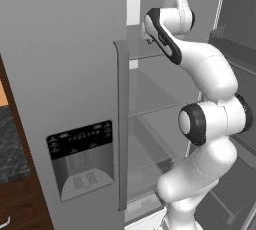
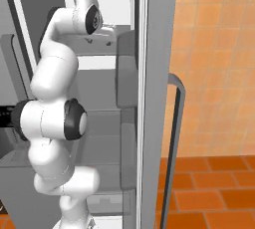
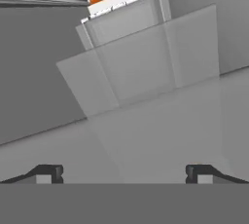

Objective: Place one tomato and one steak in each tupperware on the nearby counter, to pack two identical lunches.

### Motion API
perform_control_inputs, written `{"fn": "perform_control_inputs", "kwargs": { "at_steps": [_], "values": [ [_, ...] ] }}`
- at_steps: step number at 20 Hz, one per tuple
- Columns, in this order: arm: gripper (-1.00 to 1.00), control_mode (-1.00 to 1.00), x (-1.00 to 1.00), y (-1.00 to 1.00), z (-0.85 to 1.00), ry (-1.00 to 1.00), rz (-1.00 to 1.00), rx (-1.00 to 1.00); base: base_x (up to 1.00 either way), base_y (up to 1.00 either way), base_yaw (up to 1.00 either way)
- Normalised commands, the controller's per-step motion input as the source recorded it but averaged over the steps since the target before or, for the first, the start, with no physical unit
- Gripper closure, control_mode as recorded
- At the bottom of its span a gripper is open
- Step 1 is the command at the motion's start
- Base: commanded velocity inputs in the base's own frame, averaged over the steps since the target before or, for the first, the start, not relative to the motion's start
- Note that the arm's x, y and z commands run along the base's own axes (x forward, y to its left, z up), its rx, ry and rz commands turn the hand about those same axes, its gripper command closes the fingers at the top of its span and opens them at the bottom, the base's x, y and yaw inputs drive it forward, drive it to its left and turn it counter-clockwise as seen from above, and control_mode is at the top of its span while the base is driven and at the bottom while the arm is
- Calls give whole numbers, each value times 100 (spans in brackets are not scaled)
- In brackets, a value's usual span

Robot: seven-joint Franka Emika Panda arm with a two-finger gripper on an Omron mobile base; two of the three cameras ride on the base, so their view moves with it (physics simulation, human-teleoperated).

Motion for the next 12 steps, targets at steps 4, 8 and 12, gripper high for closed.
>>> {"fn": "perform_control_inputs", "kwargs": {
  "at_steps": [4, 8, 12],
  "values": [
    [-100, -100, 100, 0, -15, 0, 0, 0, 0, 0, 0],
    [-100, -100, 74, -1, -21, -5, 0, 0, 0, 0, 0],
    [-100, -100, 79, 0, -18, -15, 4, -2, 0, 0, 0]
  ]
}}
